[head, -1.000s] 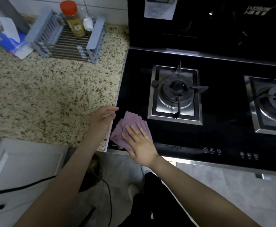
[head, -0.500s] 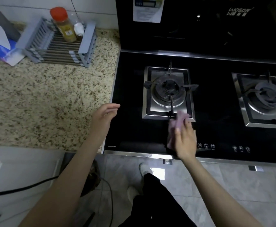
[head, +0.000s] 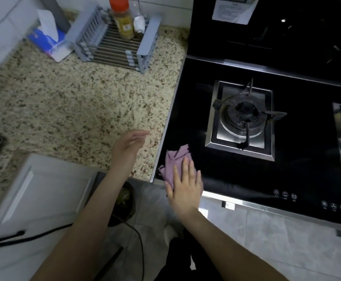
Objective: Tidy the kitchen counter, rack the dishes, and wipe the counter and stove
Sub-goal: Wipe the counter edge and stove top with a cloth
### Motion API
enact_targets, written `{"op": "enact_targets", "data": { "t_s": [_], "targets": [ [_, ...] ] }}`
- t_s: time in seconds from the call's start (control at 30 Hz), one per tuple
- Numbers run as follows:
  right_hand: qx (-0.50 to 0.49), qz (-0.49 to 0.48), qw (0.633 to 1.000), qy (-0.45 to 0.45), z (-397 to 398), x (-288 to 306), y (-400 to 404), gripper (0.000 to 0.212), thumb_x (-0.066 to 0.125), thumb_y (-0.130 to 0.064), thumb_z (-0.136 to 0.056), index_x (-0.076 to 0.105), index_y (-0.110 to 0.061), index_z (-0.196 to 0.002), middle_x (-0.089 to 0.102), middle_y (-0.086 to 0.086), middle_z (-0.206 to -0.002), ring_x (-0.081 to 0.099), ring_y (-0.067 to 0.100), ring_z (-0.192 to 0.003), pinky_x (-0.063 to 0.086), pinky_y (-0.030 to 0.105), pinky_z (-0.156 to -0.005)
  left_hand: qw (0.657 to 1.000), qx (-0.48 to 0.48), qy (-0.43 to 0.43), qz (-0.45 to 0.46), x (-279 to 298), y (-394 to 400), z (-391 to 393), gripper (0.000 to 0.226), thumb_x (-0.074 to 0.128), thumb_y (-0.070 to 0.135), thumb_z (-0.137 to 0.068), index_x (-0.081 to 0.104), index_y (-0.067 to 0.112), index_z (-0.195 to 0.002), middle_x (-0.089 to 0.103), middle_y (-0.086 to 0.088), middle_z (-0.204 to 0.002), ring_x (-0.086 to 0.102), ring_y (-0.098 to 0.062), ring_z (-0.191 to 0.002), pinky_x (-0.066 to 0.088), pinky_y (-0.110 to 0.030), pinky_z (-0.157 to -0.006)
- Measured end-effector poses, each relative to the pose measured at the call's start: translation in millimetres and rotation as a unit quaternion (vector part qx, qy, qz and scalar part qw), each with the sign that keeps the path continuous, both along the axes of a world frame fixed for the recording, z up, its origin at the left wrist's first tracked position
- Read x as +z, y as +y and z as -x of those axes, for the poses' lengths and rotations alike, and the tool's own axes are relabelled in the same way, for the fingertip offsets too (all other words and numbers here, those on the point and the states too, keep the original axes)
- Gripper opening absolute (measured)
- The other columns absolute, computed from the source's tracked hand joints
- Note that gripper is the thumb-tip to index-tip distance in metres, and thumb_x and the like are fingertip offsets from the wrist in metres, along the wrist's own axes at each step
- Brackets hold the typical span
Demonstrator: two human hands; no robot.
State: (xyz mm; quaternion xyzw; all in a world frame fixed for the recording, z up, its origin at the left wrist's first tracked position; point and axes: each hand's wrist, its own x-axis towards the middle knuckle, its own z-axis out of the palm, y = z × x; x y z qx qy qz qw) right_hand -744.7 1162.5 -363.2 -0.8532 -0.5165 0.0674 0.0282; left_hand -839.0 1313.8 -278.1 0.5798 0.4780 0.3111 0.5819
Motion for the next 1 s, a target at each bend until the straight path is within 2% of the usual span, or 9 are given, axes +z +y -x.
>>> {"op": "enact_targets", "data": {
  "t_s": [0.13,0.2,0.3,0.37,0.43,0.6,0.73,0.87,1.0],
  "targets": [
    [0.116,-0.048,0.990,0.062,41.0,15.8,25.0,0.062,0.079,-0.038,-0.064,0.065,-0.021,-0.122,0.059,0.004,-0.132,0.054,0.026,-0.124,0.046,0.044,-0.099,0.999,0.034,-0.036,-0.020,7.3,6.0,21.4,0.028,0.059,-0.001,-0.084,0.071,0.024,-0.083,0.068,-0.006,-0.100,0.062,-0.016,-0.099,0.045,-0.020,-0.082],
    [0.124,-0.160,0.945,0.256,50.7,17.1,23.1,0.045,0.070,-0.013,-0.079,0.062,-0.009,-0.124,0.060,0.008,-0.129,0.053,0.029,-0.124,0.044,0.047,-0.103,0.997,0.056,-0.044,-0.026,13.0,8.5,28.8,0.028,0.057,-0.005,-0.084,0.069,0.019,-0.084,0.069,-0.001,-0.095,0.062,-0.011,-0.094,0.044,-0.015,-0.078],
    [-0.039,-0.193,0.746,0.637,63.9,43.3,18.1,0.033,0.047,-0.003,-0.096,0.051,-0.004,-0.130,0.057,0.011,-0.129,0.052,0.022,-0.123,0.039,0.039,-0.108,0.994,0.089,-0.059,-0.036,21.4,10.5,37.7,0.027,0.055,-0.007,-0.083,0.068,0.016,-0.086,0.070,0.013,-0.084,0.061,-0.003,-0.085,0.045,-0.014,-0.076],
    [-0.138,-0.222,0.623,0.737,58.1,60.7,19.7,0.029,0.046,-0.005,-0.096,0.053,-0.013,-0.123,0.064,0.000,-0.118,0.059,0.011,-0.112,0.046,0.027,-0.098,0.992,0.100,-0.062,-0.046,26.9,11.0,39.5,0.025,0.056,-0.007,-0.083,0.068,0.014,-0.088,0.070,0.015,-0.081,0.059,-0.003,-0.080,0.045,-0.015,-0.074],
    [-0.187,-0.253,0.590,0.744,32.9,71.8,23.6,0.022,0.046,-0.008,-0.096,0.058,-0.016,-0.112,0.069,-0.009,-0.101,0.063,0.005,-0.097,0.048,0.018,-0.084,0.991,0.105,-0.065,-0.053,31.8,11.7,38.6,0.024,0.056,-0.005,-0.083,0.069,0.015,-0.088,0.070,0.015,-0.082,0.061,-0.004,-0.082,0.047,-0.018,-0.074],
    [-0.220,-0.275,0.850,0.392,-49.0,68.1,18.5,0.045,0.044,-0.031,-0.098,0.045,-0.008,-0.136,0.047,0.011,-0.140,0.041,0.023,-0.132,0.029,0.038,-0.112,0.991,0.093,-0.074,-0.064,41.8,6.5,33.6,0.025,0.059,0.004,-0.082,0.071,0.026,-0.084,0.071,0.017,-0.086,0.063,0.003,-0.086,0.046,-0.009,-0.069],
    [-0.053,-0.138,0.967,0.206,-53.0,43.6,15.0,0.078,0.026,-0.067,-0.084,0.030,-0.021,-0.147,0.023,0.012,-0.156,0.018,0.028,-0.144,0.012,0.049,-0.118,0.993,0.081,-0.064,-0.061,42.1,2.1,36.7,0.028,0.061,0.009,-0.082,0.071,0.035,-0.082,0.071,0.011,-0.095,0.064,-0.003,-0.095,0.046,-0.010,-0.072],
    [0.108,0.080,0.990,0.042,-32.4,8.0,19.4,0.083,0.017,-0.074,-0.084,0.004,-0.027,-0.151,-0.019,0.013,-0.156,-0.020,0.035,-0.143,-0.018,0.049,-0.112,0.993,0.071,-0.073,-0.062,40.2,2.9,39.2,0.029,0.059,0.002,-0.085,0.071,0.028,-0.083,0.071,0.019,-0.091,0.063,0.002,-0.092,0.046,-0.008,-0.072],
    [0.124,0.079,0.989,-0.004,-36.1,3.5,36.8,0.072,0.009,-0.063,-0.088,0.012,-0.027,-0.151,-0.006,0.014,-0.157,-0.011,0.038,-0.144,-0.016,0.051,-0.112,0.993,0.058,-0.083,-0.063,32.0,9.9,42.9,0.029,0.059,-0.002,-0.085,0.071,0.024,-0.083,0.072,0.014,-0.092,0.065,-0.005,-0.095,0.048,-0.011,-0.076]
  ]
}}
